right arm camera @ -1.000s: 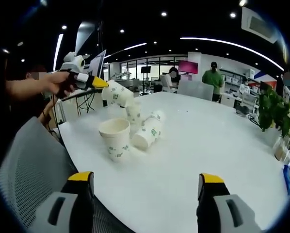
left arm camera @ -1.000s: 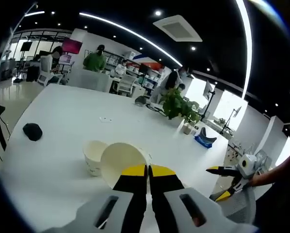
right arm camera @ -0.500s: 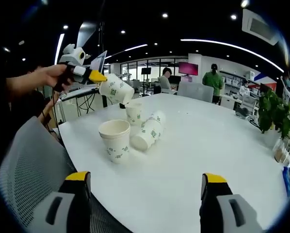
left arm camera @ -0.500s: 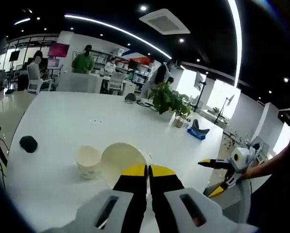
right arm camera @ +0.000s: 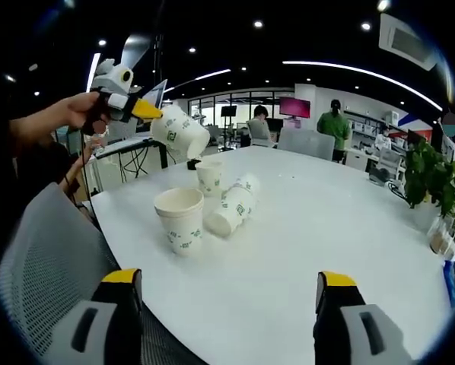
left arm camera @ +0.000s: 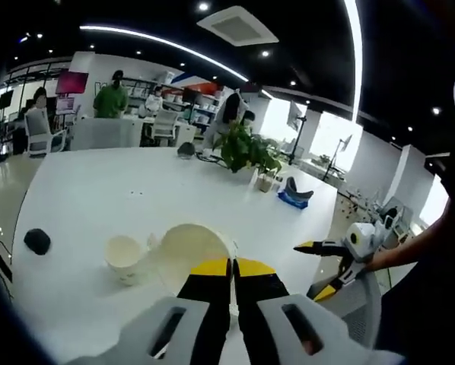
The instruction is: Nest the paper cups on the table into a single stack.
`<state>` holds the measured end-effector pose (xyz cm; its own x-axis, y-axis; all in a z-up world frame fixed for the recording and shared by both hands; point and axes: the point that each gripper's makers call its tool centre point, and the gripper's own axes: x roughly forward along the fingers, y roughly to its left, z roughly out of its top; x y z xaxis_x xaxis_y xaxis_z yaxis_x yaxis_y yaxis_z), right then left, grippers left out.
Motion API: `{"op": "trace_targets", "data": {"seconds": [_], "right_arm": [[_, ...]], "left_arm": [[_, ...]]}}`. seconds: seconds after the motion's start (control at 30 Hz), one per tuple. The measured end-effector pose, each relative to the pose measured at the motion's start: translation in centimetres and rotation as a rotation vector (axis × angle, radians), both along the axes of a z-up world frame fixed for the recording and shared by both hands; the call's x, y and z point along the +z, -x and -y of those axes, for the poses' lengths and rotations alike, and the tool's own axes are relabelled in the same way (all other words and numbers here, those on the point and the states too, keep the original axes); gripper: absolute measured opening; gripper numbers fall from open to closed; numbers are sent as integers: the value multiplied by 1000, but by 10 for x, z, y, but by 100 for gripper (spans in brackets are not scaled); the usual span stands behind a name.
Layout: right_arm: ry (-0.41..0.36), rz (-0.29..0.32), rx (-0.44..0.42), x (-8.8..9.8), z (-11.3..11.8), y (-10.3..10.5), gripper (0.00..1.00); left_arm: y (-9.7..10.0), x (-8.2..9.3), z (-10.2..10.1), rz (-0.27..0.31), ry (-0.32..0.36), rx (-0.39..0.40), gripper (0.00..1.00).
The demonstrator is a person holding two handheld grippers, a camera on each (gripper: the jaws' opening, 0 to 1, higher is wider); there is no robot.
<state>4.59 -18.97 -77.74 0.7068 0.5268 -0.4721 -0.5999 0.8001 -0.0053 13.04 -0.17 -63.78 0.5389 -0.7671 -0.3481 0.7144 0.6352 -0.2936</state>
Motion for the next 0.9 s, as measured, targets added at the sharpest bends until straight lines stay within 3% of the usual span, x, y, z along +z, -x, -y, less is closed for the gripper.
{"op": "trace_targets", "data": {"seconds": [0.43, 0.9], "right_arm": [[-3, -5, -2, -1, 1, 0, 95], [-13, -9, 0, 0, -1, 1, 96]], "left_arm": [[23, 4, 20, 8, -56, -96, 0], [36, -5, 32, 9, -128, -164, 0]]}}
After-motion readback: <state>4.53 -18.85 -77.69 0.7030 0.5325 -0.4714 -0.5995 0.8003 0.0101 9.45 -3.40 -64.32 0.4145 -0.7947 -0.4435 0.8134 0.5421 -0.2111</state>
